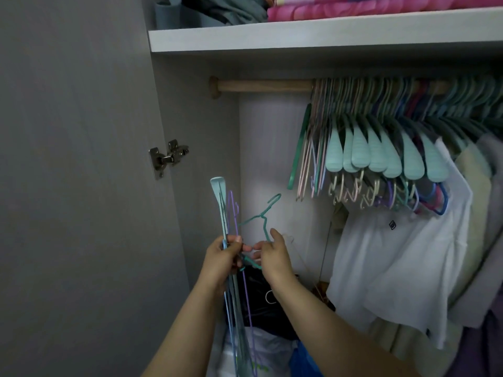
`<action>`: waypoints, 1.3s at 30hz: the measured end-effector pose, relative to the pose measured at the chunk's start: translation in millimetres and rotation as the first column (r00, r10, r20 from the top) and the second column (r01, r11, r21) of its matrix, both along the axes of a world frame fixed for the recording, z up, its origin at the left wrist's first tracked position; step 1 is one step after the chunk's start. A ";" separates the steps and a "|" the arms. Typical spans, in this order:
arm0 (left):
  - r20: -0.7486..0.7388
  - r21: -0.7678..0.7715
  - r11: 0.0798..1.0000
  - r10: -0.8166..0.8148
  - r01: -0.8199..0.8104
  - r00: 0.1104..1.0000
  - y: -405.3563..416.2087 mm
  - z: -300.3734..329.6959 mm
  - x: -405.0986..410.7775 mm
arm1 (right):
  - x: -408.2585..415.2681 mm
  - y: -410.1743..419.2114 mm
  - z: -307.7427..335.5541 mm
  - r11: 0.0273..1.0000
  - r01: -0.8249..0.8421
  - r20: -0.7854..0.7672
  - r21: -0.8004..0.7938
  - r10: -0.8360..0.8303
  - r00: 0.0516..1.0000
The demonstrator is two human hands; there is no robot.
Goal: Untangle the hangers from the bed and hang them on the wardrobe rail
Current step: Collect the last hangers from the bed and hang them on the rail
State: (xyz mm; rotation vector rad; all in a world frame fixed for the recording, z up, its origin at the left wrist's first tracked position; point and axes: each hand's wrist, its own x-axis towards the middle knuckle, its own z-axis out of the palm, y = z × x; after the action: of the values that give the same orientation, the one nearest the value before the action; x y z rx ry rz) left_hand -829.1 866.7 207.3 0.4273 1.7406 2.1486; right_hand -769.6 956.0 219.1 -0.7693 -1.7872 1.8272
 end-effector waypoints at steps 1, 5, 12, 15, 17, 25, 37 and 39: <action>-0.006 -0.006 1.000 -0.001 0.001 1.000 -0.2 1.1 2.2 | -2.5 -3.8 -4.9 1.000 0.017 -0.043 -0.009 -0.018 0.999; -0.054 -0.014 1.000 0.003 -0.003 0.999 0.4 7.7 6.2 | -9.2 -18.7 -14.8 0.991 0.066 -0.082 0.117 -0.057 0.995; 0.000 0.015 0.987 0.158 -0.158 0.988 -20.4 4.8 -18.2 | 9.1 14.0 -3.2 0.784 -0.173 0.296 0.596 -0.015 0.955; -0.006 -0.033 0.983 0.179 -0.179 0.984 -25.6 4.9 -27.8 | 4.6 26.5 9.2 0.796 -0.250 0.320 0.552 0.074 0.945; 0.006 -0.002 0.987 0.160 -0.160 0.987 -24.5 8.4 -31.5 | -0.8 29.0 18.1 0.840 -0.226 0.197 0.494 0.145 0.970; -0.024 0.041 0.997 0.060 -0.059 0.998 -16.0 41.1 -31.3 | -19.1 48.7 116.1 0.868 0.063 -0.395 0.492 0.159 0.905; -0.033 0.045 0.999 0.015 -0.013 0.999 -12.3 52.6 -26.1 | -65.1 78.2 145.1 0.757 0.069 -0.137 0.650 0.027 0.990; -0.033 0.044 0.999 0.009 -0.007 0.999 -15.4 48.2 -28.1 | -56.8 76.1 145.1 0.748 0.144 -0.162 0.647 -0.050 0.986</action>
State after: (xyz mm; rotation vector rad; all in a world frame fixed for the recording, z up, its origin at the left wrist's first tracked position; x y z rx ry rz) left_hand -857.2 851.2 255.5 0.4711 1.7183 2.2007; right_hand -826.4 1032.1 364.2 -0.4276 -2.0546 1.0114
